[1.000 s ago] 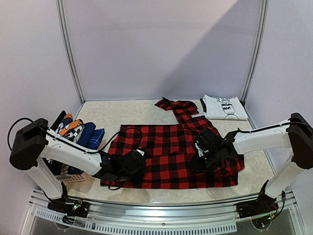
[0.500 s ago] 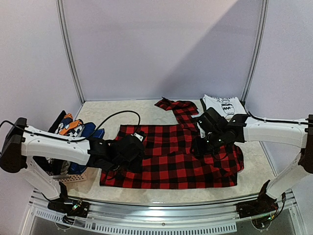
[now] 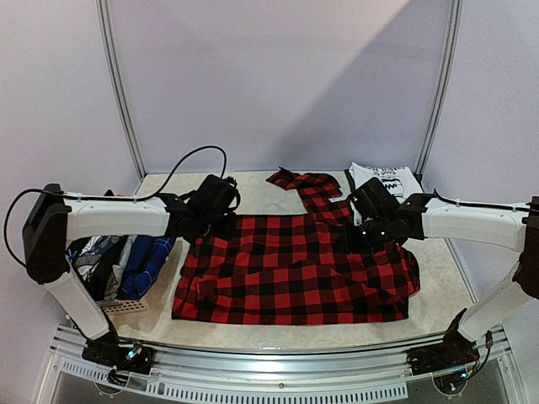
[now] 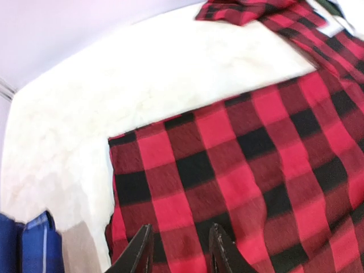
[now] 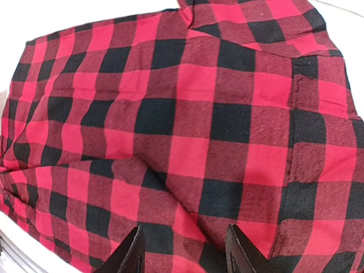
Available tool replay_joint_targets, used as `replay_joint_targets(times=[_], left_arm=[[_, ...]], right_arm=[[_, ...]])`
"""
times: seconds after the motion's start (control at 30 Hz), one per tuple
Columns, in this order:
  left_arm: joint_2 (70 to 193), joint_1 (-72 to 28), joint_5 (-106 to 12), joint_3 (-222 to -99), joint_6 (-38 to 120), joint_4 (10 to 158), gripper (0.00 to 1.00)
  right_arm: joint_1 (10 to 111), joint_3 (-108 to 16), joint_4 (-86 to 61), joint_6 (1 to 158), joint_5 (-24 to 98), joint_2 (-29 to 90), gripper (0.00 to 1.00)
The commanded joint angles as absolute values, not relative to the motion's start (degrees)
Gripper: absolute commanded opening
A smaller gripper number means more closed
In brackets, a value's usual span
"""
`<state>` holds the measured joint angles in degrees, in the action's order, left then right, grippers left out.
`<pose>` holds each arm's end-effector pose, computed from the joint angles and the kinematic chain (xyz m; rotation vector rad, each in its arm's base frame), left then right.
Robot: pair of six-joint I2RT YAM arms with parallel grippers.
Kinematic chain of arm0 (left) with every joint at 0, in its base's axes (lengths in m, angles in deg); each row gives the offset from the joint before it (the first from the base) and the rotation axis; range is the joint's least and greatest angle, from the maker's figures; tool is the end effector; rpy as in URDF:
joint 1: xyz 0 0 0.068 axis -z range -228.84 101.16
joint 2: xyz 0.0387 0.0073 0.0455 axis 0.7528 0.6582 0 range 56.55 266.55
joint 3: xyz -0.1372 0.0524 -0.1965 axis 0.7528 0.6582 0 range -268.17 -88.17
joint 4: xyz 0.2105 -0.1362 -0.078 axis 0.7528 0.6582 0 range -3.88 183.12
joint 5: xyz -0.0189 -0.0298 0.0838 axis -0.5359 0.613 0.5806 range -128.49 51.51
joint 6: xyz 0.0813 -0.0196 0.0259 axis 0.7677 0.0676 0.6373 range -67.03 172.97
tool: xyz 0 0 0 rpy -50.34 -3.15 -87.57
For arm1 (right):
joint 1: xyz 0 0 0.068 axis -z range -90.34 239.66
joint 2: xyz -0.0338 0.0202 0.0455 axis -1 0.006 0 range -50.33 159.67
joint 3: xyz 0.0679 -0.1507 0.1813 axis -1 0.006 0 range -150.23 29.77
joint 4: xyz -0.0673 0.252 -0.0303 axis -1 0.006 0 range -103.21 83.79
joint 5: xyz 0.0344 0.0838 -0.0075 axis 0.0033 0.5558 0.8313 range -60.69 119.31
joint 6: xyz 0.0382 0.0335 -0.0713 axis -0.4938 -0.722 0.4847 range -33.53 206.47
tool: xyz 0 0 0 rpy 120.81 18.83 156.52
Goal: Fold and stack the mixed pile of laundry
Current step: Move the 1/3-folded shirt to the corner of the board, then fold the 1/3-folded shirt at the center of the board.
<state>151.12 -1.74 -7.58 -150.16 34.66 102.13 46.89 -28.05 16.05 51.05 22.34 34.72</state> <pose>0.2822 -0.2448 0.1607 0.3327 2.2459 0.0642 0.2482 0.2168 0.1628 -0.1185 2.5866 0.3691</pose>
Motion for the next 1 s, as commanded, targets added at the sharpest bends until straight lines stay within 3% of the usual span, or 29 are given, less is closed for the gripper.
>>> replay_joint_targets(times=[0.0, 0.5, 0.97], left_arm=[[154.97, -9.88, -18.94, -155.14, 35.92, 101.84, 0.34], [177.5, -24.83, -26.99, -176.58, 36.05, 113.29, 0.26], [183.64, -27.99, -30.34, -179.49, 36.38, 113.62, 0.25]], right_arm=[[49.22, -26.0, 12.77, 52.34, 24.26, 34.47, 0.51], [54.59, -25.07, 9.76, 54.59, 31.5, 36.88, 0.51], [55.5, -25.16, 8.26, 55.52, 33.85, 38.76, 0.51]])
